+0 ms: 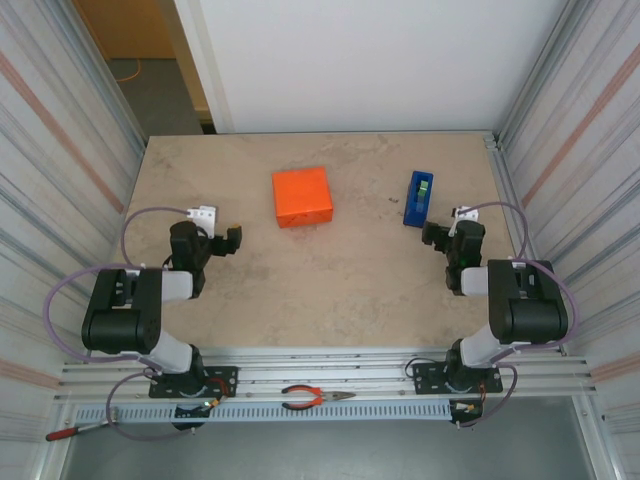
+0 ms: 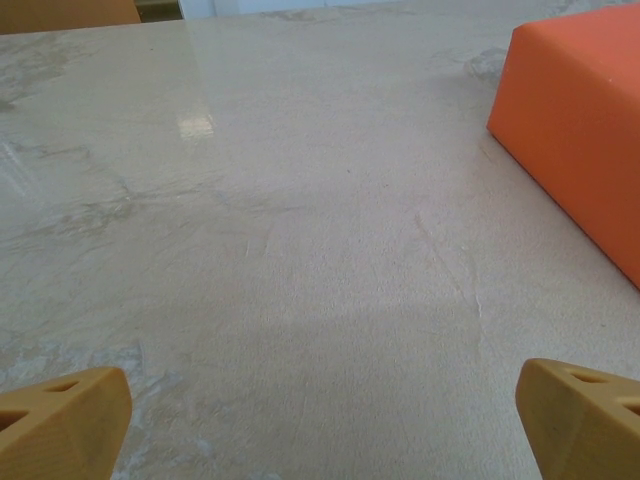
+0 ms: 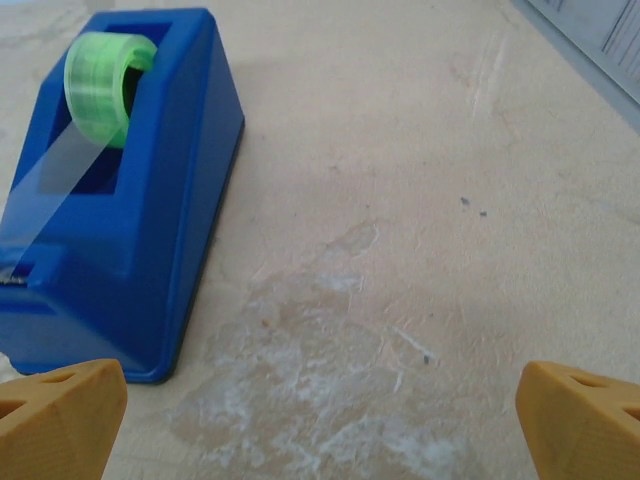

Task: Wrap the gift box in paper
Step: Reset both arms

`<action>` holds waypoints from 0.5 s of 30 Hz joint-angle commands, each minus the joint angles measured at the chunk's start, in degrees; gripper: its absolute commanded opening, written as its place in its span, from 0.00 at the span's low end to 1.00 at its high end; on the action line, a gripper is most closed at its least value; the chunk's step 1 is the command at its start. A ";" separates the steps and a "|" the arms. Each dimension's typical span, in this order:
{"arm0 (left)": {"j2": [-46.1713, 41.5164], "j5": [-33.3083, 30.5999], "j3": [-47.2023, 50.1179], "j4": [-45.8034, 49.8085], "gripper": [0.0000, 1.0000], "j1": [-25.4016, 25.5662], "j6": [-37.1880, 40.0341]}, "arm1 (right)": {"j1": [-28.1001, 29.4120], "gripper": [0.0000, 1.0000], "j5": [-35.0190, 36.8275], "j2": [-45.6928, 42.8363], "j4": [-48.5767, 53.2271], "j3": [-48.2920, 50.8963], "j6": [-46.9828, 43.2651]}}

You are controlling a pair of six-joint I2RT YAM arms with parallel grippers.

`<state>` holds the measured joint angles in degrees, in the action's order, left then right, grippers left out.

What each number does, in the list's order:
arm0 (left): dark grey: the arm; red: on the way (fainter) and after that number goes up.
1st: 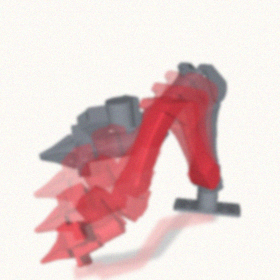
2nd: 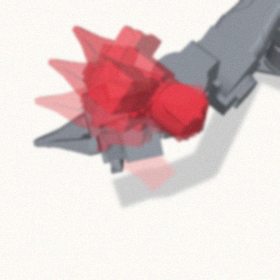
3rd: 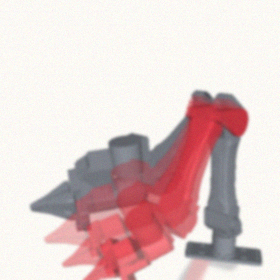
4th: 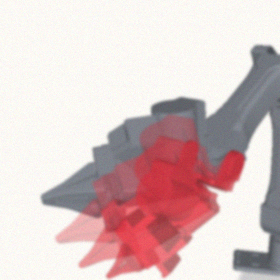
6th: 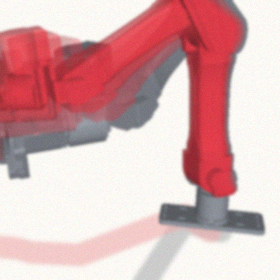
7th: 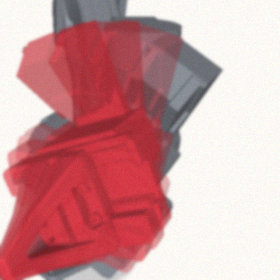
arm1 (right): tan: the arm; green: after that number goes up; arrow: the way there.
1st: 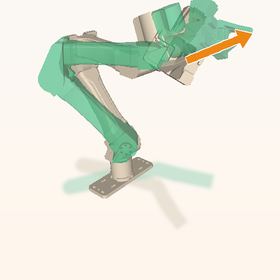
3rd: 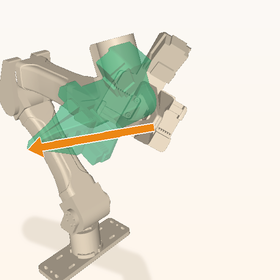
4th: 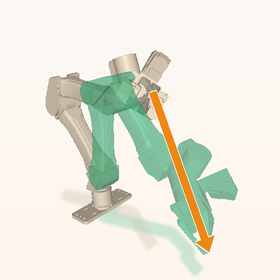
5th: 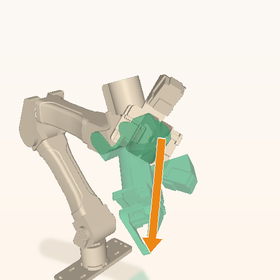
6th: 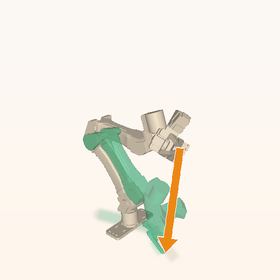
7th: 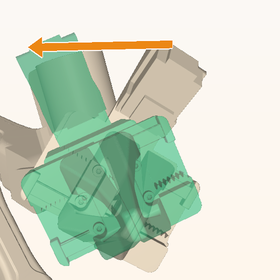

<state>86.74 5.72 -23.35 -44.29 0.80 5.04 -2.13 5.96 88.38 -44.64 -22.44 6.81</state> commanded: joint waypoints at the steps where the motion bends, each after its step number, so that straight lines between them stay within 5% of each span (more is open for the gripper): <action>1: 0.48 -0.89 -1.35 0.53 0.99 -0.56 -0.88 | -0.20 0.98 -2.70 0.09 -1.13 -1.13 -0.65; 15: -0.13 -3.35 -0.43 -0.62 0.99 0.43 -0.64 | 0.22 0.98 -1.91 -0.12 -1.57 -0.83 -0.93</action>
<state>86.74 3.16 -23.42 -44.16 1.13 4.69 -2.22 4.40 88.38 -44.99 -22.57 6.79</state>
